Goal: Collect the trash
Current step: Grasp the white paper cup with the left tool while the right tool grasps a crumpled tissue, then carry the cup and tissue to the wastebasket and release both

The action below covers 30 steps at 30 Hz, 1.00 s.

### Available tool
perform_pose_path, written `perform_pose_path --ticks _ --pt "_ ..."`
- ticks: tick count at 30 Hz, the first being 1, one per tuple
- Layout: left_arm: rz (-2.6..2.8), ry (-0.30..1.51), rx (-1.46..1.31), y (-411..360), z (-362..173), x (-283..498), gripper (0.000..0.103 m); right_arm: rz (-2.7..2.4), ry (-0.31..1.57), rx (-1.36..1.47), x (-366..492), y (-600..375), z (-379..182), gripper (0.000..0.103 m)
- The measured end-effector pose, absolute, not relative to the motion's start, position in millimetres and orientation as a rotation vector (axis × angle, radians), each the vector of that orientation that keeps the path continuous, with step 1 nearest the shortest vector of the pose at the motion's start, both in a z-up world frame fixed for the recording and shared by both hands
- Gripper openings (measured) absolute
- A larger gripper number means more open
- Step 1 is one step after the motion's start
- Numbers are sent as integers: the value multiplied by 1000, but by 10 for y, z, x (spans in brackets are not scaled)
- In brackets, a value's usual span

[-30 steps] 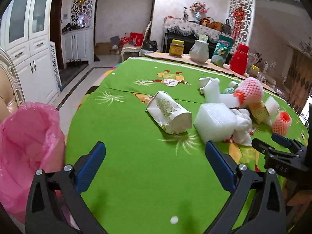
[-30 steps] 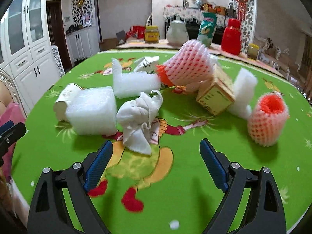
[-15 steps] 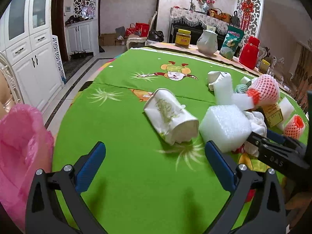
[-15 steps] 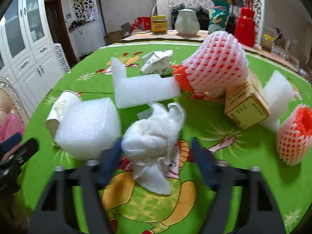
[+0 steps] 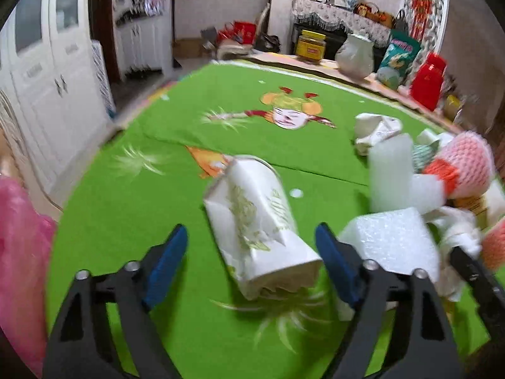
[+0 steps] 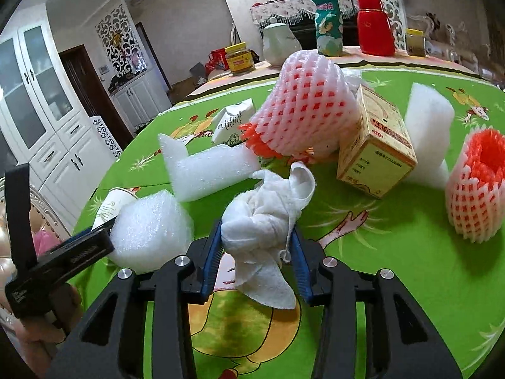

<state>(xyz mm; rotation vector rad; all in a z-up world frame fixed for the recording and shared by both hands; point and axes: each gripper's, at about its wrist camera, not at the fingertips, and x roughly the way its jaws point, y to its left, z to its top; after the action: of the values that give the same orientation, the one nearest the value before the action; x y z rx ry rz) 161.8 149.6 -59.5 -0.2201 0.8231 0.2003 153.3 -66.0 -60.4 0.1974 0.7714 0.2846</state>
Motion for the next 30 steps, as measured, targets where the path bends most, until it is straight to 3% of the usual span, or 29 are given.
perform_pose_path --ticks 5,10,21,30 --pt "136 819 -301 1576 -637 1590 47 272 774 161 1528 -619 -597 41" --pt "63 759 -335 1595 -582 1511 39 257 773 135 1525 -584 -598 41" --pt "105 580 -218 1487 -242 1168 39 247 754 89 1496 -537 -579 41" --pt "99 538 -211 1561 -135 598 39 248 732 5 1327 -389 -545 41"
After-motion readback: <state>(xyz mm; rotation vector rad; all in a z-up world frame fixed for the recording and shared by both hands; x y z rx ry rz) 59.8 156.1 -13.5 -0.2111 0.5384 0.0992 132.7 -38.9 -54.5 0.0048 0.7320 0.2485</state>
